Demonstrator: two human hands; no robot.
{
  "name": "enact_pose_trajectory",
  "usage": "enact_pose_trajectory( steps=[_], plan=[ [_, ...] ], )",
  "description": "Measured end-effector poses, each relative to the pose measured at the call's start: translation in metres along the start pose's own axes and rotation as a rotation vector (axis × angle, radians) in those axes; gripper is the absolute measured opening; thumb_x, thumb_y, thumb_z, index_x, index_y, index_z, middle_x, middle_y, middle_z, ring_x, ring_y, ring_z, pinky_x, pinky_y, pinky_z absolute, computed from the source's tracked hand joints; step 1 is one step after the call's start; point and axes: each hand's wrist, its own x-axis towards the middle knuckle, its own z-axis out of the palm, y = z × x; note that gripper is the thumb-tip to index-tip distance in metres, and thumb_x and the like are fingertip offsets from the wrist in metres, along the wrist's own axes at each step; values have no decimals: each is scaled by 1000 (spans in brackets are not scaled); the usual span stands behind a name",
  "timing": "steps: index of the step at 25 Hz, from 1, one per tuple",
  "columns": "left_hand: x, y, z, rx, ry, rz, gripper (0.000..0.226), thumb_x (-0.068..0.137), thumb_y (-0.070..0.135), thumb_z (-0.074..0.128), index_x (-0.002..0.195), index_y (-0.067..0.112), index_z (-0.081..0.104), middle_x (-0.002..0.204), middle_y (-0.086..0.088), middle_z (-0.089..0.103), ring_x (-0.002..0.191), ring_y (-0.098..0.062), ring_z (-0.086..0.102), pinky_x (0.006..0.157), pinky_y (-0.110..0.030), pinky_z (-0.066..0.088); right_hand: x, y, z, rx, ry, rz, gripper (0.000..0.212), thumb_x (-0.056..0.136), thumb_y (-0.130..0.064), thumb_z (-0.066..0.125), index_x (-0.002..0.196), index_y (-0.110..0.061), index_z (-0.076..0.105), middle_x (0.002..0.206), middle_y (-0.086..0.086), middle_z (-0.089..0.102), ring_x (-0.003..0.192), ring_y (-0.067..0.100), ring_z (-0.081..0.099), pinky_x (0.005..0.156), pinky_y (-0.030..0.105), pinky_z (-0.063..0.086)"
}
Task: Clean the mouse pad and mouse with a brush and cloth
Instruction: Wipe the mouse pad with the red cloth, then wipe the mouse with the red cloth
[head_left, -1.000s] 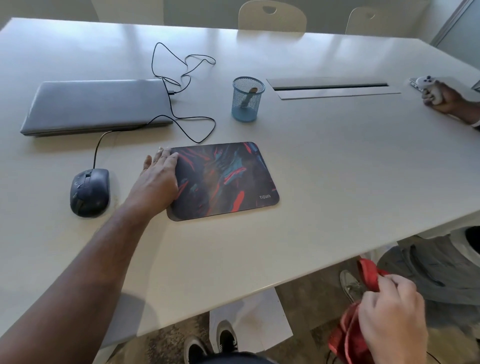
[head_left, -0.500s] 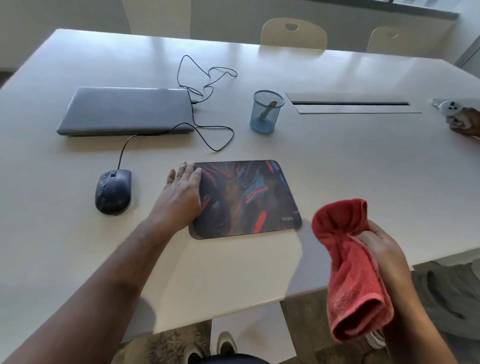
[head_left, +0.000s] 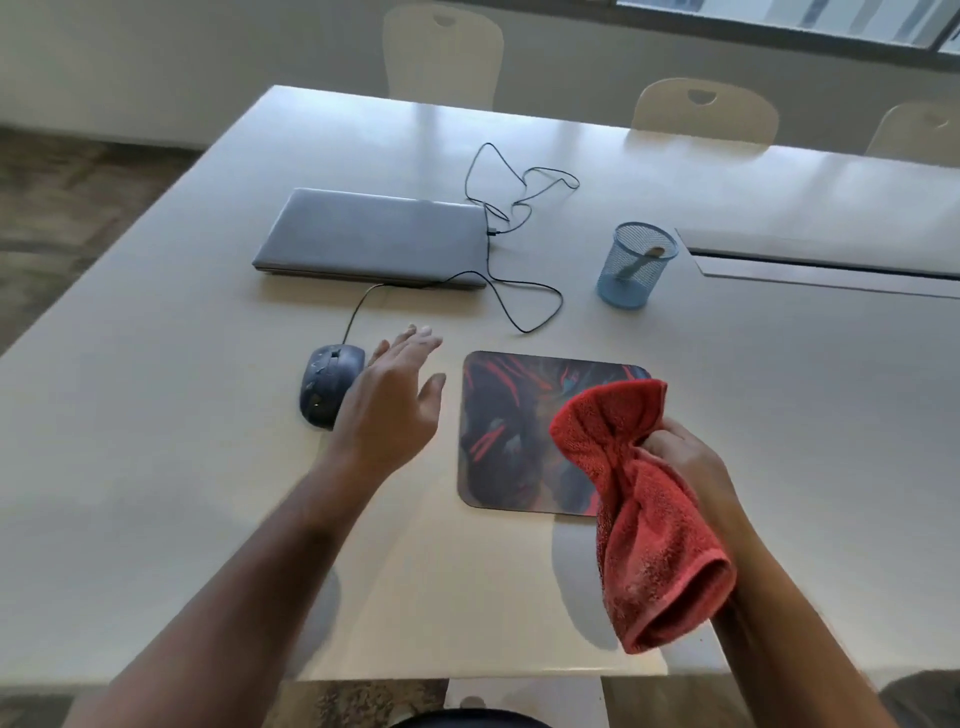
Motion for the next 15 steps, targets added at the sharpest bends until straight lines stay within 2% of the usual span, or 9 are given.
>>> enact_pose_trajectory(
  steps=[3,5,7,8,10,11,13,15],
  plan=[
    [-13,-14,-26,14,157,-62,53,87,23,74,136,14,57,140,-3,59,131,-17,52,109,-27,40,13,-16,43,62,-137,-44,29,98,5,47,89,-7,71,56,-3,60,40,2,52,40,13,43],
    [-23,-28,-40,-23,150,-139,69,83,36,79,142,20,49,143,-1,55,131,-17,52,105,-30,43,25,-26,72,107,-189,-29,34,98,2,47,77,-11,70,49,-5,59,41,4,53,41,17,45],
    [-29,-46,-53,-84,72,-237,90,76,48,81,150,26,36,152,0,45,140,-16,41,109,-31,37,38,-39,103,120,-218,-2,43,99,-6,52,60,-16,66,50,-4,60,48,10,57,49,24,49],
    [-32,-56,-60,-104,16,-296,101,72,54,81,153,28,28,157,0,37,145,-16,33,112,-34,33,44,-44,120,182,-286,35,40,102,-14,55,65,-13,68,59,1,66,54,15,63,54,28,55],
    [-36,-72,-69,-96,-105,-389,119,65,64,81,157,28,15,163,-1,25,150,-20,21,118,-43,28,52,-53,150,273,-427,85,32,105,-30,59,99,-2,74,93,18,77,80,30,75,79,43,66],
    [-37,-78,-72,-83,-149,-406,125,63,65,81,158,25,11,164,-1,22,151,-21,19,119,-45,26,58,-55,164,238,-478,53,31,104,-30,63,110,-2,72,105,22,76,86,33,76,83,45,66],
    [-39,-83,-72,-70,-177,-396,132,60,63,85,159,18,9,161,-1,26,148,-20,24,119,-39,27,68,-57,189,120,-535,-63,16,98,-16,71,111,-5,71,99,19,76,70,22,76,63,31,64],
    [-39,-83,-69,-58,-158,-370,135,58,60,88,158,16,10,151,-2,35,139,-16,34,112,-31,32,76,-60,213,38,-550,-136,20,92,0,73,112,-5,72,94,14,77,64,16,74,60,27,62]
  ],
)
